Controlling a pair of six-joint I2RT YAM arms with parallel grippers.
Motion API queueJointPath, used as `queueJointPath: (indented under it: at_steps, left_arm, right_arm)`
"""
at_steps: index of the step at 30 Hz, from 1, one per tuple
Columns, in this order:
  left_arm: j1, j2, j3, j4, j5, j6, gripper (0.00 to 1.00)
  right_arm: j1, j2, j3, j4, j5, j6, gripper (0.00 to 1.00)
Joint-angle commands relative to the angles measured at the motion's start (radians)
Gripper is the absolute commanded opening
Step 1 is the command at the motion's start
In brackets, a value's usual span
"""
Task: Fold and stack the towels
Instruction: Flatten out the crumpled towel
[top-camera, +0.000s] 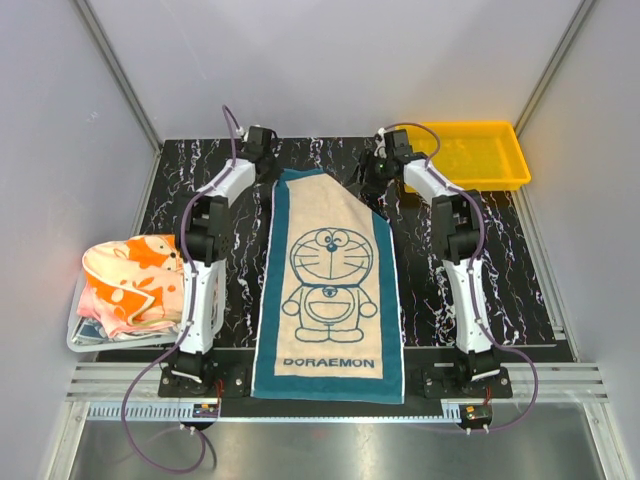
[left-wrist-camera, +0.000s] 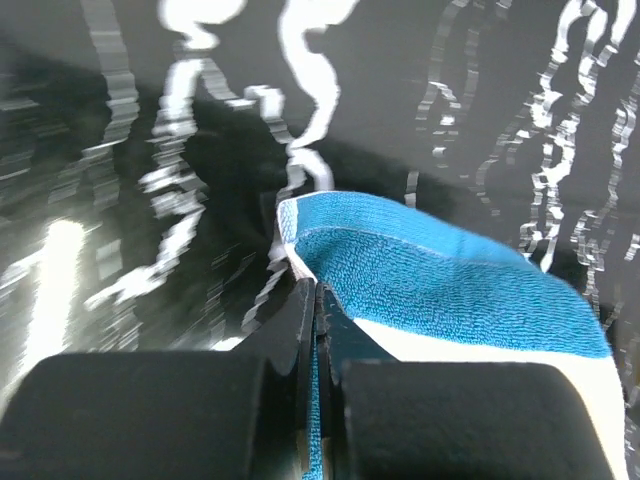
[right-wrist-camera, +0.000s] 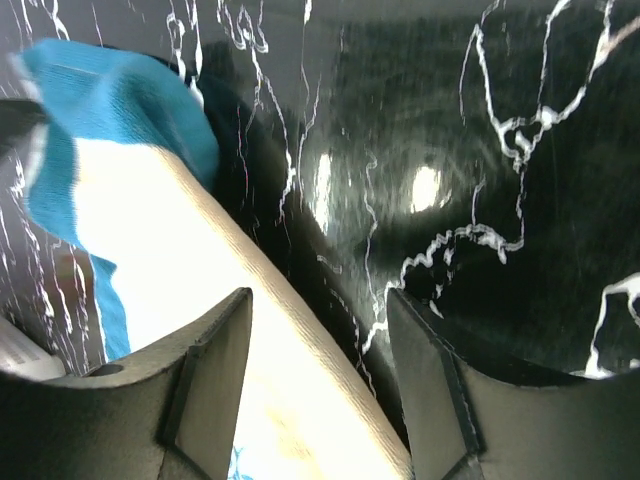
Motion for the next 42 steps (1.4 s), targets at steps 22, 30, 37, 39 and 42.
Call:
queueJointPath:
  at_steps: [22, 30, 37, 39, 42]
  left_arm:
    - [-0.009, -0.194, -0.082, -0.058, -0.063, 0.014, 0.00]
    - [-0.029, -0.324, -0.215, -0.038, -0.121, -0.017, 0.00]
    - [-0.052, -0.491, -0.434, -0.017, -0.209, -0.095, 0.00]
    - [-0.055, -0.522, -0.487, -0.007, -0.217, -0.118, 0.00]
    - [-0.058, -0.577, -0.589, 0.009, -0.226, -0.141, 0.00]
  right_arm:
    - [0.072, -0.068, -0.031, -0.043, -0.020, -0.100, 0.31]
    - [0.128, -0.222, -0.151, 0.002, 0.179, -0.133, 0.08]
    - [0.325, -0.427, -0.355, 0.052, 0.644, -0.218, 0.06]
    - [0.391, -0.460, -0.405, 0.072, 0.712, -0.212, 0.04]
    - [0.491, -0.550, -0.566, 0.121, 0.882, -0.183, 0.04]
